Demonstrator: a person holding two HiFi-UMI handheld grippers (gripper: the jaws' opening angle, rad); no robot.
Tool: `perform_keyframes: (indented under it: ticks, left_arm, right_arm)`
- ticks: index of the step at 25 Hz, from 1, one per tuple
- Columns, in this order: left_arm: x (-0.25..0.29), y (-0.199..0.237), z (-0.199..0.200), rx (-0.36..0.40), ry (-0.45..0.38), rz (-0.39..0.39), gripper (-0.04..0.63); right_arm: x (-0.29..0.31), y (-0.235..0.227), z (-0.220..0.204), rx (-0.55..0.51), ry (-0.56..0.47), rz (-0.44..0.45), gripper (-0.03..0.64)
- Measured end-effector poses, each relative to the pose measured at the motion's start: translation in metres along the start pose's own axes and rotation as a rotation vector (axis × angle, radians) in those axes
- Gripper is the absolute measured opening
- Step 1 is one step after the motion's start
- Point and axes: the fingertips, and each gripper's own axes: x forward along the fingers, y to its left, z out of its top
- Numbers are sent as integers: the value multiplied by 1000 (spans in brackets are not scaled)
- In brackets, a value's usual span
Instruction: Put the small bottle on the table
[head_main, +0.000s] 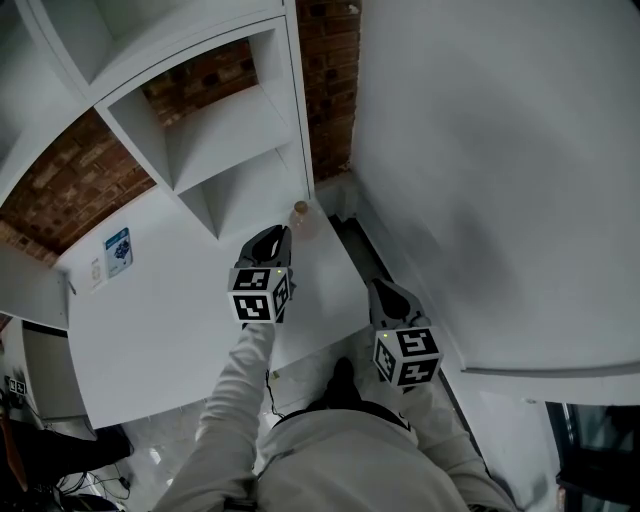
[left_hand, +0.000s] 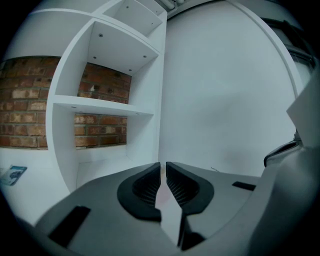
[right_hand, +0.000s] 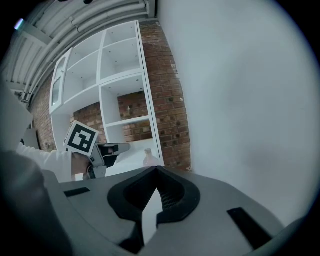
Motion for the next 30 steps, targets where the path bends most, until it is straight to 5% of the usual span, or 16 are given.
perform_keyframes:
  ticks: [30]
  left_arm:
    - [-112, 3, -45, -92, 35, 56, 20]
  right_arm:
    - [0, 52, -2, -64, -5, 92, 28]
